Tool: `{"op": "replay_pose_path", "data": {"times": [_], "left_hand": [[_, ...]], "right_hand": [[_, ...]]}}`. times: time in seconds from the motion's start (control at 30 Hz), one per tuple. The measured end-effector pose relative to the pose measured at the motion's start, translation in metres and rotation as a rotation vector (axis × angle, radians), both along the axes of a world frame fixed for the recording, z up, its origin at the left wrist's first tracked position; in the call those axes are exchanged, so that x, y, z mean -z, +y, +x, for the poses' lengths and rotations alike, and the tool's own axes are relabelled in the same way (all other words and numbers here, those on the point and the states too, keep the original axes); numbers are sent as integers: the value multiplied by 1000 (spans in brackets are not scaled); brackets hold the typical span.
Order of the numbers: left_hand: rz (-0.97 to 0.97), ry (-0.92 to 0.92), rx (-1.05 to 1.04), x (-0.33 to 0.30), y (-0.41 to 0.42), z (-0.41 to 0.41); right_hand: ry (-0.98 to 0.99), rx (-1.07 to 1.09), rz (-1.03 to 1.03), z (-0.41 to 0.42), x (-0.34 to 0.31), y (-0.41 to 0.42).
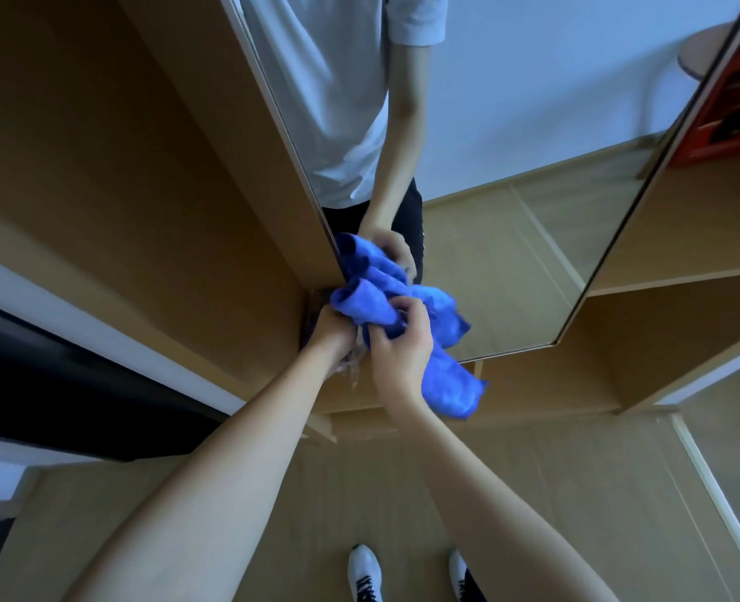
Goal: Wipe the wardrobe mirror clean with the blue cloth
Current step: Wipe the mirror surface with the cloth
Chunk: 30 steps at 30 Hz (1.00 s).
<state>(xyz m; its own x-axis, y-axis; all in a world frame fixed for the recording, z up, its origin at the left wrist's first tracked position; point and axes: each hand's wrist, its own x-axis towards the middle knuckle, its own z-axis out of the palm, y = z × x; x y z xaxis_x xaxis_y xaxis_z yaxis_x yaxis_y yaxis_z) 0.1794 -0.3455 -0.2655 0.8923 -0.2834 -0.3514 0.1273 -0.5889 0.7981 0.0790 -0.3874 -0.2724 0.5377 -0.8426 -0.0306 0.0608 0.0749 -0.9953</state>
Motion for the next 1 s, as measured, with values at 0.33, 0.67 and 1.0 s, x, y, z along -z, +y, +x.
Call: {"op": "replay_pose_path", "data": {"times": [0.33,0.67,1.0], "left_hand": [[-10,98,0,3,3,7],[-40,133,-100,43,9,18],[-23,96,-9,73,8,16]], "right_hand": [[373,170,357,-20,76,-58],[291,-107,214,5,62,8],[604,3,449,5,123,-29]]}}
